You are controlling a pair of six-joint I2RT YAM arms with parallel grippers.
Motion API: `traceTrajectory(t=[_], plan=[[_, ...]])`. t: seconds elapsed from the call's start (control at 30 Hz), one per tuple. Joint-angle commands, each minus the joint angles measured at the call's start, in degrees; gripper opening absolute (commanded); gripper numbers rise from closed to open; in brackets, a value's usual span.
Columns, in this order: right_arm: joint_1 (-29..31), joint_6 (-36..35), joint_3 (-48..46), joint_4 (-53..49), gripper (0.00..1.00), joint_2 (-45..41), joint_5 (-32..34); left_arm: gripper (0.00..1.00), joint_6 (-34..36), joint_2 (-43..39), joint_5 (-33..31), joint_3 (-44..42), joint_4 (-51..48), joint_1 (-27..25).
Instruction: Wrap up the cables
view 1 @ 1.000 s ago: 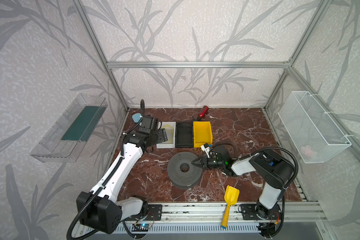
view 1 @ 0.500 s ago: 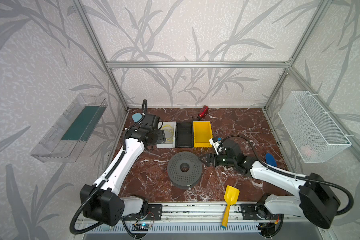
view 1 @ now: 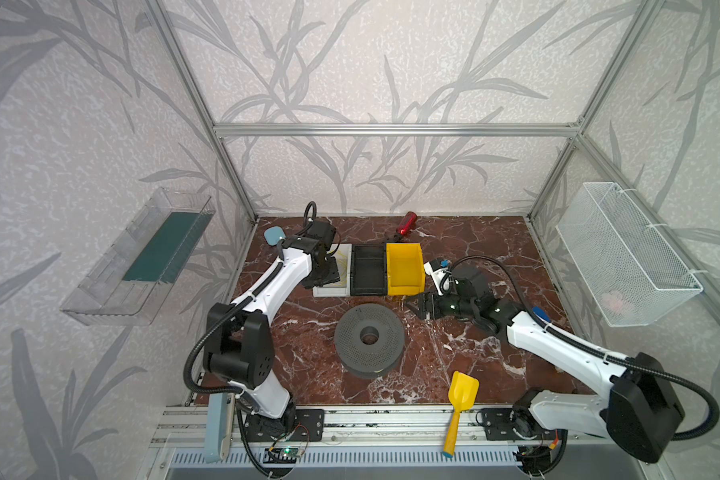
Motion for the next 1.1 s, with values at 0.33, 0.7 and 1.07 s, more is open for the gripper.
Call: traceTrajectory(t=[0.33,0.7,1.07], plan=[[-0.12,-2.85,3.99,1.81,0.78,5.93,-3.61,0.53,-5.77,10.61,-4.59,4.4,5.96,-0.09],[-1.59,-3.65,4.47,0.97,0.78,7.08,-4.05,0.35,-6.67,17.82,-7.71,9.77,6.37,0.0],[-1.88,-3.02,4.94,0.87,0.77,7.25,-4.4,0.09,-6.4,15.77,-8.55,8.01,7.42,0.0]])
